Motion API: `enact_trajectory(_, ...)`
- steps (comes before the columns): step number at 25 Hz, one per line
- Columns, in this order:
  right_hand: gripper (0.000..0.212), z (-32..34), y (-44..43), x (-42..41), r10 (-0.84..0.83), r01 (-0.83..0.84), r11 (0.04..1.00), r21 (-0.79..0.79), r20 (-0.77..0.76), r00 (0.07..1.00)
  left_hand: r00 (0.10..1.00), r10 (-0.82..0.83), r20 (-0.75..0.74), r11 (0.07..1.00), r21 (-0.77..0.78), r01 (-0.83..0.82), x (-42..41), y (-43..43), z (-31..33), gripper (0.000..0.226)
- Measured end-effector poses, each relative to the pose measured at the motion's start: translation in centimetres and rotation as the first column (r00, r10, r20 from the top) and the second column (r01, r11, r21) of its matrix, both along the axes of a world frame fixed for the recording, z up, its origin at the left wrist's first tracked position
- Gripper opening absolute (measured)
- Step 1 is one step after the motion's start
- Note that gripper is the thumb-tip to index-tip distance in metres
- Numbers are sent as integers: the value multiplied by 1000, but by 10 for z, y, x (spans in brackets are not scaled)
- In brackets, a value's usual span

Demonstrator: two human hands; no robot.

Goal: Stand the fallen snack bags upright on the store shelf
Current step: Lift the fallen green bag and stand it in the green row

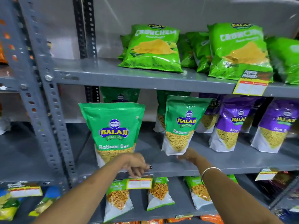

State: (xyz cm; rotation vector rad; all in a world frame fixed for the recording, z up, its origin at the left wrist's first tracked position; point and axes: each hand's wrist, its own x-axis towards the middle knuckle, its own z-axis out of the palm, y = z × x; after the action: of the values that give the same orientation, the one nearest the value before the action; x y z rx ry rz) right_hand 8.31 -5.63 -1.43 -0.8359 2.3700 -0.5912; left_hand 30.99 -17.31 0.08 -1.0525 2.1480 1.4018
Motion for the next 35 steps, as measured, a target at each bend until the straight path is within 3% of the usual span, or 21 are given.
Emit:
enact_trajectory(2, 92, -4, 11, -37, -113, 114, 983, -143, 17, 993, 959, 166, -229, 976, -101, -193, -46, 3, -13, 50)
enact_trajectory(3, 101, -10, 11, -57, -154, 172, 952, -254, 87, 984, 926, 228, -301, 949, -143, -281, -71, 6, -17, 65)
enact_trajectory(5, 104, -18, 3, -85, -85, 191, 888, -418, 259, 962, 850, 339, -403, 894, -145, -425, -109, 12, -18, 84)
enact_trajectory(10, 76, -24, -16, -109, 330, -21, 809, -587, 423, 844, 750, 477, -459, 805, -116, -583, -156, 9, -43, 96)
enact_trajectory(12, 85, -30, -17, -107, 315, 11, 798, -602, 433, 845, 723, 528, -446, 772, -103, -627, -157, 3, -66, 82)
enact_trajectory(14, 96, -47, -13, -106, 324, -3, 791, -612, 414, 851, 696, 558, -452, 727, -138, -673, -150, 26, -47, 58)
enact_trajectory(16, 97, -57, -5, -102, 328, -14, 787, -617, 399, 857, 700, 548, -459, 720, -168, -674, -142, 40, -43, 51)
enact_trajectory(19, 83, -33, 24, -80, 312, -18, 793, -609, 381, 870, 732, 505, -458, 729, -228, -646, -128, 60, -40, 71)
enact_trajectory(21, 74, -28, 36, -70, 316, -23, 789, -614, 373, 873, 761, 477, -440, 736, -274, -619, -120, 69, -37, 65)
enact_trajectory(24, 85, -27, 46, -61, 302, -29, 789, -614, 345, 889, 768, 457, -449, 737, -292, -610, -114, 77, -31, 57)
enact_trajectory(28, 69, -24, 51, -55, 298, -36, 778, -627, 319, 900, 783, 428, -451, 750, -306, -586, -112, 79, -32, 56)
enact_trajectory(35, 68, -25, 51, -52, 299, -31, 780, -625, 329, 896, 799, 403, -446, 763, -318, -562, -109, 77, -34, 58)
